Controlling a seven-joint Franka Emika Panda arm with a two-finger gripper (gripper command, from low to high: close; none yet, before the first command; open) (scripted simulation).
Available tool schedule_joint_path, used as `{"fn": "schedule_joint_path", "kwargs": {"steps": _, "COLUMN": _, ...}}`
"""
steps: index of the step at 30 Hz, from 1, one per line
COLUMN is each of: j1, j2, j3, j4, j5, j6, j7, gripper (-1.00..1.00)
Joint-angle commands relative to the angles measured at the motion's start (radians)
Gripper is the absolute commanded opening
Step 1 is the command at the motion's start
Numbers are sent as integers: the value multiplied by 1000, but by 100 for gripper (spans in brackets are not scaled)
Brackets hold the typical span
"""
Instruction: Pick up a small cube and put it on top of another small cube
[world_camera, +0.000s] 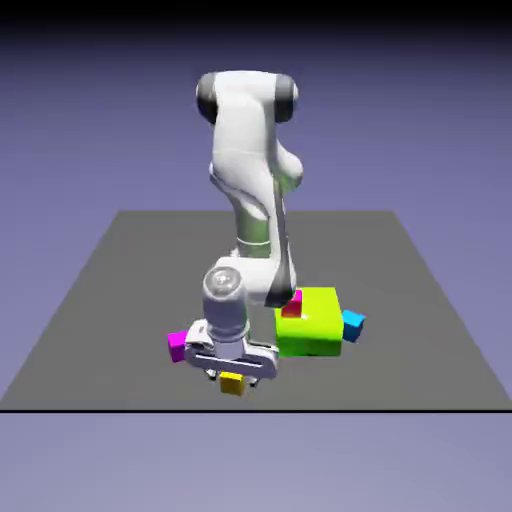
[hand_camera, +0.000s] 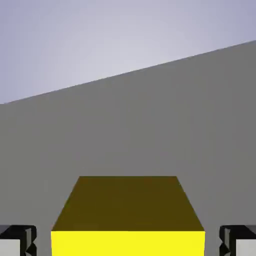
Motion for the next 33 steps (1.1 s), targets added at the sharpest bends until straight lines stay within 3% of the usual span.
{"fn": "schedule_joint_path", "kwargs": {"steps": 1, "j1": 2, "j2": -36, "j3": -3, "j4": -1, "j5": -4, "j6": -36, "j7": 3, "gripper": -100}}
{"fn": "schedule_joint_path", "kwargs": {"steps": 23, "j1": 296, "j2": -834, "j3": 76, "j4": -382, "j5": -95, "j6": -446, "j7": -325, "gripper": -100}}
{"fn": "schedule_joint_path", "kwargs": {"steps": 25, "j1": 298, "j2": -838, "j3": 77, "j4": -384, "j5": -96, "j6": -448, "j7": -327, "gripper": -100}}
{"fn": "schedule_joint_path", "kwargs": {"steps": 31, "j1": 290, "j2": -702, "j3": 77, "j4": -476, "j5": -113, "j6": -221, "j7": -314, "gripper": -100}}
{"fn": "schedule_joint_path", "kwargs": {"steps": 32, "j1": 290, "j2": -702, "j3": 77, "j4": -476, "j5": -113, "j6": -221, "j7": -314, "gripper": 100}}
{"fn": "schedule_joint_path", "kwargs": {"steps": 33, "j1": 290, "j2": -702, "j3": 77, "j4": -476, "j5": -113, "j6": -221, "j7": -314, "gripper": 100}}
